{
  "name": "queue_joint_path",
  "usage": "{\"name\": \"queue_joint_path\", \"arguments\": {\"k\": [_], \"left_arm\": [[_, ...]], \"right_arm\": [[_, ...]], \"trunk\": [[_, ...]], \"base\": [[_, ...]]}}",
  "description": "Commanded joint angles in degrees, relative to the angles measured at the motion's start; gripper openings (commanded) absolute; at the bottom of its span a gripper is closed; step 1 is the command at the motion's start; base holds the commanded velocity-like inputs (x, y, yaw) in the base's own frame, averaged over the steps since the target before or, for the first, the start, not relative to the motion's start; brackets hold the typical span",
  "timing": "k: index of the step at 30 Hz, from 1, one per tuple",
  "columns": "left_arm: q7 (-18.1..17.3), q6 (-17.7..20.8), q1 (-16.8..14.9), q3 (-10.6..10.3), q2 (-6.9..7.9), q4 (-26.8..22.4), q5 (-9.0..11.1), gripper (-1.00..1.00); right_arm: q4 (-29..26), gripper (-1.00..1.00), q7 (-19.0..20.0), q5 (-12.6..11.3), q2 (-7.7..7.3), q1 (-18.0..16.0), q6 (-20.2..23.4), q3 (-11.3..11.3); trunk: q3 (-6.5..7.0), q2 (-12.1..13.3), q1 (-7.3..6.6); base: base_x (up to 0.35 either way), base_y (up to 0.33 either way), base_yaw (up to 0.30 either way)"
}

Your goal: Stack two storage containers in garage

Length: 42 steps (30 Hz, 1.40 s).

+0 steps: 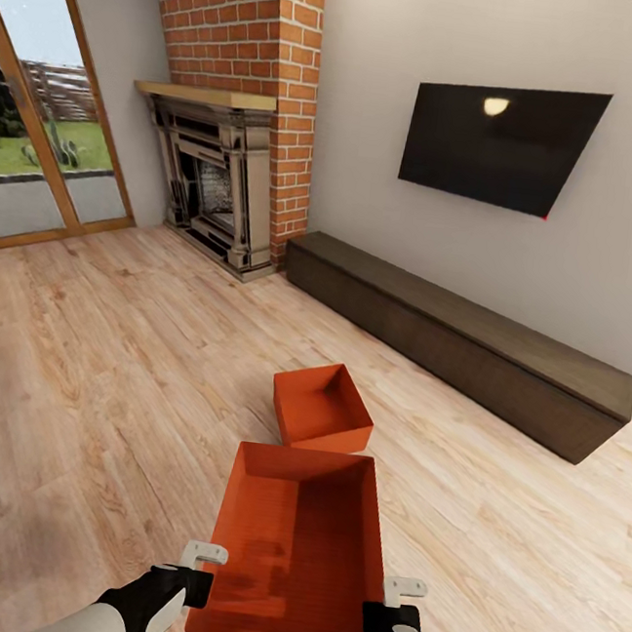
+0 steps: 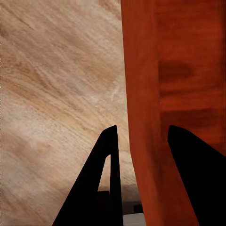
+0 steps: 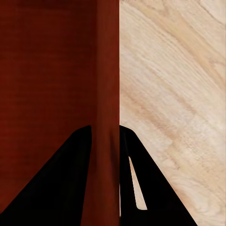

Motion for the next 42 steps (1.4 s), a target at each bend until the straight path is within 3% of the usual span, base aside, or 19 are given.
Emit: {"name": "queue_joint_path", "arguments": {"k": [1,42], "left_arm": [[0.29,0.39,0.01,0.01,0.00,-0.11,-1.10,-1.00],[0.29,0.37,0.01,0.01,-0.01,-0.20,-1.12,-1.00]], "right_arm": [[0.02,-1.00,-0.28,-0.30,-0.02,-0.06,-0.30,-0.29],[-0.25,-1.00,-0.20,-0.30,-0.18,-0.06,-0.41,-0.29]], "trunk": [[0.14,0.39,-0.23],[7.50,16.83,-9.23]], "base": [[0.000,0.000,0.000],[0.000,0.000,0.000]]}}
